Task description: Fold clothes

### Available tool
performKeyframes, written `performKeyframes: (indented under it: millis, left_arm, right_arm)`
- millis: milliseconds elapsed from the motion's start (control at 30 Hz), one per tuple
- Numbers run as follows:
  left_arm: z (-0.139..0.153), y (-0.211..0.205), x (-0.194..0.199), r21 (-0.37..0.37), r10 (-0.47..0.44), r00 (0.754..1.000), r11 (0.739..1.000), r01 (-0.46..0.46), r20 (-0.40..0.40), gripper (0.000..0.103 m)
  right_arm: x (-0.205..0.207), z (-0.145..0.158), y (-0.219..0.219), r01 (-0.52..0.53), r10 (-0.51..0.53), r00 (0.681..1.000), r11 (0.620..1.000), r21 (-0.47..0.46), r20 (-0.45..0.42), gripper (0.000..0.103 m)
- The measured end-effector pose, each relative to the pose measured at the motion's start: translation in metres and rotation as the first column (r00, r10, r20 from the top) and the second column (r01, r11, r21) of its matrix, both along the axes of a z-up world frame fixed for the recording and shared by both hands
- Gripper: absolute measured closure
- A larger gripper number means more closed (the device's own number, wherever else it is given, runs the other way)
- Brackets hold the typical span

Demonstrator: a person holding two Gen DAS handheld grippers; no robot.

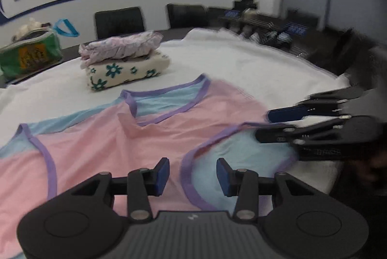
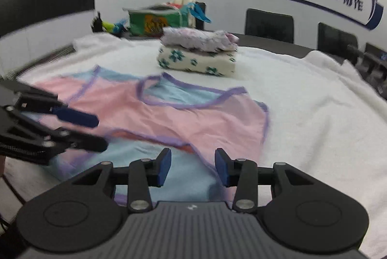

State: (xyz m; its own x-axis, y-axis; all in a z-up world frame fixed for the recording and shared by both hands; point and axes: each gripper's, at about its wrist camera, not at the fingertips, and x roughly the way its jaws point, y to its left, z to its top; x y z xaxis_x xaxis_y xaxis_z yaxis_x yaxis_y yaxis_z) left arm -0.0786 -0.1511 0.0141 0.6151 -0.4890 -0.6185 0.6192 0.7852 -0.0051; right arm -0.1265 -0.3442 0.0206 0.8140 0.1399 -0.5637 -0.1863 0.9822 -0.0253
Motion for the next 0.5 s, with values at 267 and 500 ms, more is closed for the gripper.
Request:
performKeyframes:
  millis: [267,500]
  left_arm:
    - [-0.001,0.004,-0.001,-0.043,0.045,0.999,0.998,-0.046,-0.007,0.099]
    - [0.009,0.021,-0.022,-0.206,0.124,0.992,0.971,-0.120,0.009,0.100]
  right_arm:
    - [0.040,0.028,-0.008,-0.106,0.094,0.990,0.987,0.120,0.100,0.062]
    - [0.144,0.021,0.027,-0.307,0.325,0.943,0.930,0.203,-0.064,0.062]
